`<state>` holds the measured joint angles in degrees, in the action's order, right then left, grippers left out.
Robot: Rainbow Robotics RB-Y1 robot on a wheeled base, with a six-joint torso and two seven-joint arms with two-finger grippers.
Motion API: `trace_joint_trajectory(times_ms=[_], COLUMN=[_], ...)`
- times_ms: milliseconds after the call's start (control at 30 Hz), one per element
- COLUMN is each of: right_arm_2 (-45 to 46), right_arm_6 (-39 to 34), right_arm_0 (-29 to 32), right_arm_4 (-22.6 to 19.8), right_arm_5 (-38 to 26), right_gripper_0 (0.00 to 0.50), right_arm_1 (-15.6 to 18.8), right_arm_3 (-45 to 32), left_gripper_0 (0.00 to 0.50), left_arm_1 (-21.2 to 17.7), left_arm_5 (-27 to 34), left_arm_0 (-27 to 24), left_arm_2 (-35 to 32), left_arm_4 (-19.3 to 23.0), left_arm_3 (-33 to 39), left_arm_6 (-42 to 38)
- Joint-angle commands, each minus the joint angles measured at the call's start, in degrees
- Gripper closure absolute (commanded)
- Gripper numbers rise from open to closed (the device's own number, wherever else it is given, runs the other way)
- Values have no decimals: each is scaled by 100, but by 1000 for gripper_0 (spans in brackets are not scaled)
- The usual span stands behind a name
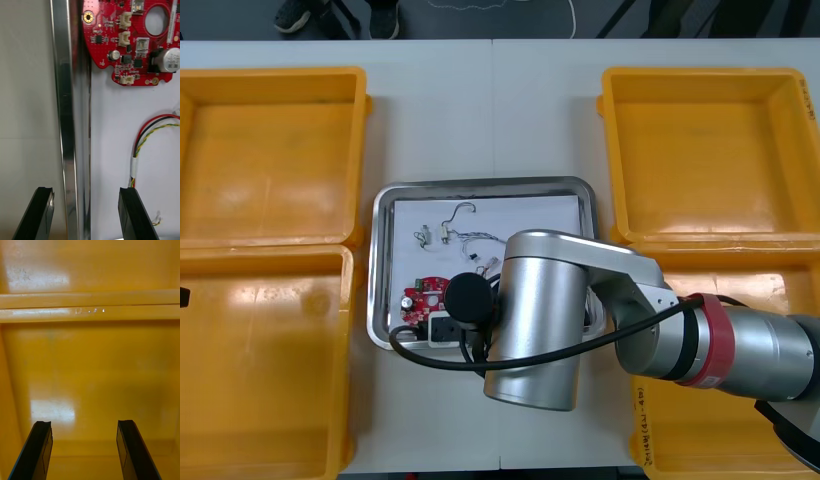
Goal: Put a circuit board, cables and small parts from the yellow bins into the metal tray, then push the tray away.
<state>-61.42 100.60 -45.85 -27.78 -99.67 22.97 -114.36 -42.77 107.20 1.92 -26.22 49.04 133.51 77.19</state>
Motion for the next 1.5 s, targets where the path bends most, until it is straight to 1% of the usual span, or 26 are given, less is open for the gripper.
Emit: trace_joint_trajectory(times_ms=[33, 167, 400, 667, 1000, 1067, 1100, 1133, 1167, 1200, 1233, 1500], right_arm_2=[-283, -397, -415, -441, -582, -599, -608, -617, -608, -608, -608, -608], right_arm_6=[126, 144, 170, 206, 223, 206, 197, 197, 188, 188, 179, 197], right_arm_0=[-222, -222, -222, -231, -301, -310, -310, -310, -310, -310, -310, -381], right_arm_4=[98, 194, 194, 238, 300, 300, 309, 309, 317, 317, 335, 388], right_arm_5=[114, 220, 387, 580, 695, 695, 695, 686, 686, 686, 686, 642], right_gripper_0=[0, 0, 0, 0, 0, 139, 294, 357, 452, 467, 500, 500], right_arm_1=[-258, -381, -619, -794, -821, -821, -821, -821, -821, -821, -821, -821], right_arm_3=[116, 283, 652, 1021, 1162, 1162, 1162, 1171, 1180, 1180, 1180, 1180], left_gripper_0=[0, 0, 0, 0, 0, 0, 0, 0, 0, 0, 0, 0], left_arm_1=[32, 32, 32, 32, 32, 32, 32, 32, 32, 32, 32, 32], left_arm_5=[-103, -120, -155, -146, -146, -146, -146, -146, -146, -146, -146, -146], left_arm_0=[-69, -112, -121, -112, -112, -112, -112, -112, -112, -112, -112, -112], left_arm_2=[126, 214, 266, 258, 258, 258, 258, 258, 258, 258, 258, 258], left_arm_4=[-87, -114, -96, -70, -70, -70, -70, -70, -70, -70, -70, -70], left_arm_3=[158, 158, 158, 158, 158, 158, 158, 158, 158, 158, 158, 158], left_arm_6=[60, 33, 7, 7, 7, 7, 7, 7, 7, 7, 7, 7])
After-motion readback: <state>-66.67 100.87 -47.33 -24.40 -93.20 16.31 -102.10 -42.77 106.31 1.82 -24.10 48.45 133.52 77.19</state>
